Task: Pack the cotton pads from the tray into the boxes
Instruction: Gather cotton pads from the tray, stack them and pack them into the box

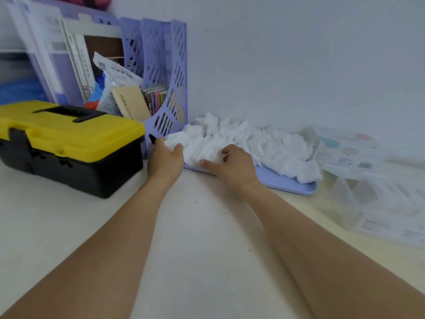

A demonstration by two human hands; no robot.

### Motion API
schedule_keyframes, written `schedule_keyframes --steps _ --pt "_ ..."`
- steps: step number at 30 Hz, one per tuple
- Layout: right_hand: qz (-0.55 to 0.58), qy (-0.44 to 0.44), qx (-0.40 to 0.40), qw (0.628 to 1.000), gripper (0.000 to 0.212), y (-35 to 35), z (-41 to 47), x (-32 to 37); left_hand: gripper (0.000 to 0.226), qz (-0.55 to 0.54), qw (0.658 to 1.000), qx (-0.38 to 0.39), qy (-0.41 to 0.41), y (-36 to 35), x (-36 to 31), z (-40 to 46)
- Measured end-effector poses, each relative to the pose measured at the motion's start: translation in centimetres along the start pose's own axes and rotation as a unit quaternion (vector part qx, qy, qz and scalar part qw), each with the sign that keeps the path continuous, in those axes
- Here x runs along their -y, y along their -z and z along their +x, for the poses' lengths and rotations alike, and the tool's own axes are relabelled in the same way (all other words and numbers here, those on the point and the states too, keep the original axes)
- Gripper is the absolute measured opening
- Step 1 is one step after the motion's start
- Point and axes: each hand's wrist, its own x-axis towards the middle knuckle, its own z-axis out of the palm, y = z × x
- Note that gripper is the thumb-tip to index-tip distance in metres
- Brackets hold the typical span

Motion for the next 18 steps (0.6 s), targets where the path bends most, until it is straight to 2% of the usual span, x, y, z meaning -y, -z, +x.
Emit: schedule_keyframes --steps 3,5,7,11,15,18 --pt "-0.003 0.002 0.012 1.0 0.07 0.6 -0.1 -0.7 0.044 -0.007 1.0 0.018 -0.019 0.0 -0.1 -0.5" --pt "-0.002 -0.003 0.022 1.0 0.063 1.2 -0.3 -1.0 0.04 -0.014 0.999 0.018 -0.027 0.2 -0.1 -1.3" --pt "0.011 -0.005 0.02 1.0 0.056 1.6 -0.5 -1.2 0.037 -0.004 0.999 0.019 -0.027 0.5 -0.2 -2.1" --pt "0.008 -0.002 0.015 1.0 0.056 1.7 -0.7 -1.4 0.027 0.028 0.999 0.021 -0.029 0.7 -0.5 -3.1" --pt "-0.018 0.013 -0.002 1.0 0.055 1.0 -0.5 -1.3 0.046 0.019 0.999 0.011 -0.023 0.7 -0.8 -3.4" --pt "-0.031 0.018 -0.003 0.999 0.041 0.7 -0.1 -1.8 0.053 0.013 1.0 0.009 -0.018 0.7 -0.8 -3.5"
